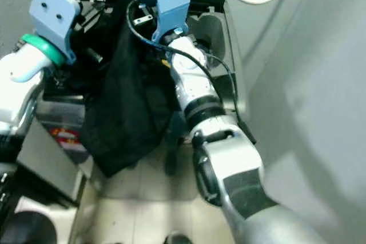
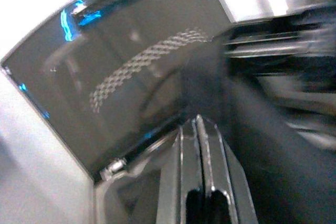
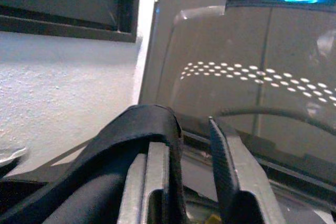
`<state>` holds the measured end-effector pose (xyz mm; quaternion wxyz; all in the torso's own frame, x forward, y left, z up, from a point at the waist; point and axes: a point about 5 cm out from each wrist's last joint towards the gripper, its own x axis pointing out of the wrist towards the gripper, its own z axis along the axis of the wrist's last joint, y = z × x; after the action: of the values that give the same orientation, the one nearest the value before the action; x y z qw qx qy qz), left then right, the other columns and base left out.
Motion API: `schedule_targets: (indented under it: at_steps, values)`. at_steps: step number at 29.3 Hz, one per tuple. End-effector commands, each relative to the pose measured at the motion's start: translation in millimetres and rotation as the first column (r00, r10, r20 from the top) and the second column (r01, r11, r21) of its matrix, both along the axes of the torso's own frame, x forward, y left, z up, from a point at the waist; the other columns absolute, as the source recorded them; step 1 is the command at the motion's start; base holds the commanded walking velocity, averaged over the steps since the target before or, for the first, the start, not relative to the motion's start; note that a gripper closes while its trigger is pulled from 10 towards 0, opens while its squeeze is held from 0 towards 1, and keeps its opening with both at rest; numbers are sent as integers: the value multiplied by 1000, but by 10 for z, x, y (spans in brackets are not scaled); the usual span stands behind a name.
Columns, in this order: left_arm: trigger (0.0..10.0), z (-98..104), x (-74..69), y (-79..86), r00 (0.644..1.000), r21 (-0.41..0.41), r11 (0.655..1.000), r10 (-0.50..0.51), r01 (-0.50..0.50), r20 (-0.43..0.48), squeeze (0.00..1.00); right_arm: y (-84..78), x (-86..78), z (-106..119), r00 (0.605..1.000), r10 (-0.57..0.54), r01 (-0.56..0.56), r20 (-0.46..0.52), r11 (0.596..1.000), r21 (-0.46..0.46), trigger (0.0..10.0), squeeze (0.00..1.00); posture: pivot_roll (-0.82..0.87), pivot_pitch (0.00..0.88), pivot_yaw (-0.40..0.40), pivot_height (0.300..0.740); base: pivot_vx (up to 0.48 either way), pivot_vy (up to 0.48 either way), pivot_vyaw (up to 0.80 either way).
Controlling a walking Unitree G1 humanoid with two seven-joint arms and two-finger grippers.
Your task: Clothes washing
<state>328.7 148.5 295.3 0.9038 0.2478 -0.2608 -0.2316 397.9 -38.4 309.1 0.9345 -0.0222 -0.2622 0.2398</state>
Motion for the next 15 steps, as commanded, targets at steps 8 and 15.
schedule_targets:
  at_steps: [8,15]
  values:
    - [10000,-294,-335,-209,956,-67,978,-206,196,-207,0,23,21,-88,1000,2,-5,-27,996,-93,10000,1000,59,0,12,740,0,0,0]
    - [10000,-583,-193,-42,937,11,998,-52,59,-344,0,9,17,-152,999,-15,24,32,956,-293,10000,1000,41,2,14,740,0,0,0]
